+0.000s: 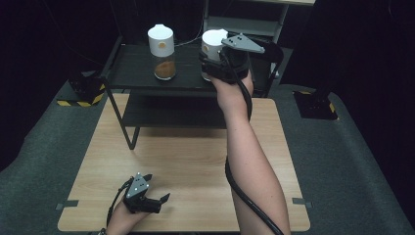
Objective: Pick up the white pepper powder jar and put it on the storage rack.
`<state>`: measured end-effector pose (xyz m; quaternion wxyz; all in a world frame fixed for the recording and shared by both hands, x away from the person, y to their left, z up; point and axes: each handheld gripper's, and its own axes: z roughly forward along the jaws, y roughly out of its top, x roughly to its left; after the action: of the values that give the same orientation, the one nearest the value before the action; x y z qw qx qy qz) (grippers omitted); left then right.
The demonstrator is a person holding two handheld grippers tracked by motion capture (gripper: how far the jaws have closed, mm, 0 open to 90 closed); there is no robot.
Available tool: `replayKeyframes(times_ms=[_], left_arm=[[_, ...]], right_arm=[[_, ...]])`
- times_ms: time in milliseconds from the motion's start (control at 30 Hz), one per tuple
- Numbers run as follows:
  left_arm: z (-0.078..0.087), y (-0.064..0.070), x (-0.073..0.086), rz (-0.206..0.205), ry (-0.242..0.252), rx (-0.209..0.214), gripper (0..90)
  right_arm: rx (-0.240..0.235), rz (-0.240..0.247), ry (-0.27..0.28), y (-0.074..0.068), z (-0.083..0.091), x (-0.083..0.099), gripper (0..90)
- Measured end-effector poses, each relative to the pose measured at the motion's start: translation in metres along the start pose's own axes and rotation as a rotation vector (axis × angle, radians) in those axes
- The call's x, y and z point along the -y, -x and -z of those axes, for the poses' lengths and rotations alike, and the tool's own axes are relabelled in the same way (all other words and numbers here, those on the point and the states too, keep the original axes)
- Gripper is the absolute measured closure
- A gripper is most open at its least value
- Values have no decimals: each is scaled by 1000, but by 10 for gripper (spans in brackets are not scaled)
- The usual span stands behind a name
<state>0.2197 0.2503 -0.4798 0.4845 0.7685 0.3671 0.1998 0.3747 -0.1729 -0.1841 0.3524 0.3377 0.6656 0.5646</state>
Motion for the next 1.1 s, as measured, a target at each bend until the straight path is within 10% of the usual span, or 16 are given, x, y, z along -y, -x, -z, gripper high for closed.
replayKeyframes(times_ms=[1100], left_arm=[[-1, -1, -1, 0, -6, 5, 10]], right_arm=[[-30, -65, 53, 14, -9, 16, 303]])
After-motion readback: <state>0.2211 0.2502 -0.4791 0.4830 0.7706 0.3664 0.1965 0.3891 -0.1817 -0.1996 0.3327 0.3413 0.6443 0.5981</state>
